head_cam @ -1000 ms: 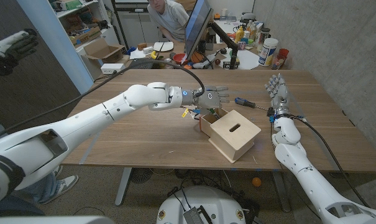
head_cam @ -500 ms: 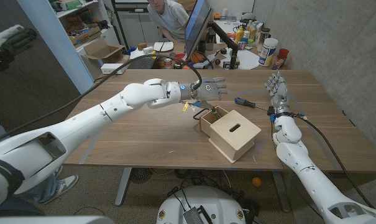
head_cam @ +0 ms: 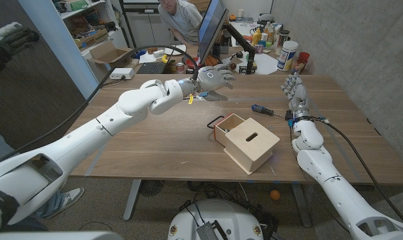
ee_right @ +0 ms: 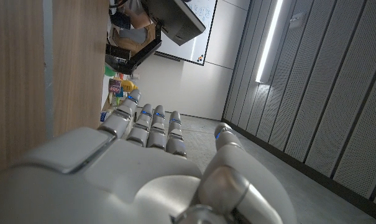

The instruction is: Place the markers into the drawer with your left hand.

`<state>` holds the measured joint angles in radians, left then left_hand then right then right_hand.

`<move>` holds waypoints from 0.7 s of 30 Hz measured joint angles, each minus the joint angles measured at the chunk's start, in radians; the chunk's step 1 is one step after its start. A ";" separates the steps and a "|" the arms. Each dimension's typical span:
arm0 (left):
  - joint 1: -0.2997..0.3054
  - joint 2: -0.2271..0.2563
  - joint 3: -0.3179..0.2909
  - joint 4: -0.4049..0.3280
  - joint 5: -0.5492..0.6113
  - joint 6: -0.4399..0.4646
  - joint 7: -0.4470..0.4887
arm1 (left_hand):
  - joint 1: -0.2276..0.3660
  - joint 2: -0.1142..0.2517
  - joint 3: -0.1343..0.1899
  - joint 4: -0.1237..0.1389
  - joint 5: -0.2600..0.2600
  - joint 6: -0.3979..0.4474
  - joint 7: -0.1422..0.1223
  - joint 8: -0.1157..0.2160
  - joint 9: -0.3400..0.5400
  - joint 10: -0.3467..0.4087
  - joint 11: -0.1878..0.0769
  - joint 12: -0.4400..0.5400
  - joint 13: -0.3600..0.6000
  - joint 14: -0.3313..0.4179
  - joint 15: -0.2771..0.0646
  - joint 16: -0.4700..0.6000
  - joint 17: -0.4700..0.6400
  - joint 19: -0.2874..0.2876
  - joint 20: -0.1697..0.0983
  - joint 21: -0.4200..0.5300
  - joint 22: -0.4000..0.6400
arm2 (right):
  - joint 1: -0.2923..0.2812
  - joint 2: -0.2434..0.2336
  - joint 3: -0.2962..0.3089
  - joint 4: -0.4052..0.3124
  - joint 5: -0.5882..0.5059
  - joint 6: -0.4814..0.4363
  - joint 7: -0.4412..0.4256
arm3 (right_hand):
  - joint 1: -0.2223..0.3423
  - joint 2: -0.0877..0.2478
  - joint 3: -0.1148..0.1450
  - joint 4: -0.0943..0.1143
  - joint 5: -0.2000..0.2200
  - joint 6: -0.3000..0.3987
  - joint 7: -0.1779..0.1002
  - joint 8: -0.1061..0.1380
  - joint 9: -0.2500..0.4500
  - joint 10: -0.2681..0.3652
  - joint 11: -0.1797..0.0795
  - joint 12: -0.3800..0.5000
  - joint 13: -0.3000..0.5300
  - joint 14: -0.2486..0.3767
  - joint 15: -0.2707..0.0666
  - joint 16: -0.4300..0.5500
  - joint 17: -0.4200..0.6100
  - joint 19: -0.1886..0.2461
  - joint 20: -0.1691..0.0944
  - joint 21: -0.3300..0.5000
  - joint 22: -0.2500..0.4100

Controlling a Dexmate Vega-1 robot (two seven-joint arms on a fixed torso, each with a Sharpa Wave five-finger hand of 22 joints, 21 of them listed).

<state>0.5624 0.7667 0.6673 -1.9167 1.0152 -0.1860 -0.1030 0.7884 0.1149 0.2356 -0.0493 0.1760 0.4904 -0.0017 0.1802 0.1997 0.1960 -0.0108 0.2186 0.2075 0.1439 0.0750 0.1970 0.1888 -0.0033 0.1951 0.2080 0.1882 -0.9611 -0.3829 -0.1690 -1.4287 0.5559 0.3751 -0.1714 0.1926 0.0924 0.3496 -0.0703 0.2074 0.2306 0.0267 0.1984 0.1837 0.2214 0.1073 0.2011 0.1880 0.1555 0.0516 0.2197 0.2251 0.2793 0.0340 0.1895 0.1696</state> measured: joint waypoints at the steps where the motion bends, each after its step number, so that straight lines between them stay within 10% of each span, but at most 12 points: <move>1: 0.004 0.001 -0.003 0.000 -0.006 0.003 0.002 | -0.001 0.001 0.000 0.000 0.000 -0.003 0.000 -0.003 0.000 0.000 0.000 0.000 0.000 0.002 0.002 0.000 0.000 0.000 0.000 0.000 0.000 | 0.000 0.000 0.000 0.000 0.000 -0.001 0.000 | 0.000 0.000 0.000 0.000 0.000 0.000 0.000 0.000 0.000 0.000 0.000 0.000 0.000 0.000 0.000 0.000 0.000 0.000 0.000 0.000 0.000; 21: 0.300 0.000 -0.282 0.010 -0.569 0.189 0.187 | -0.067 0.020 -0.008 0.028 0.000 -0.063 0.037 -0.003 0.000 0.020 -0.009 0.008 0.000 0.007 -0.011 0.000 -0.003 0.016 -0.006 0.007 0.005 | -0.023 -0.044 -0.037 -0.107 -0.045 -0.104 -0.046 | -0.009 -0.009 -0.003 -0.003 0.000 -0.004 -0.004 -0.008 0.000 -0.018 -0.011 -0.008 0.000 -0.018 0.000 -0.007 0.000 -0.007 0.007 0.000 0.000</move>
<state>0.8625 0.7662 0.3850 -1.9068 0.4467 0.0028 0.0839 0.7218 0.1349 0.2275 -0.0217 0.1760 0.4275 0.0351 0.1770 0.1999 0.2161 -0.0193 0.2265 0.2073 0.1507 0.0638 0.1969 0.1859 0.0124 0.1895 0.2147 0.1934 -0.9839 -0.4265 -0.2059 -1.5358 0.5106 0.2714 -0.2170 0.1833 0.0831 0.3465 -0.0734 0.2074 0.2268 0.0230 0.1906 0.1837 0.2031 0.0966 0.1933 0.1880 0.1373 0.0517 0.2128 0.2251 0.2722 0.0412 0.1895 0.1696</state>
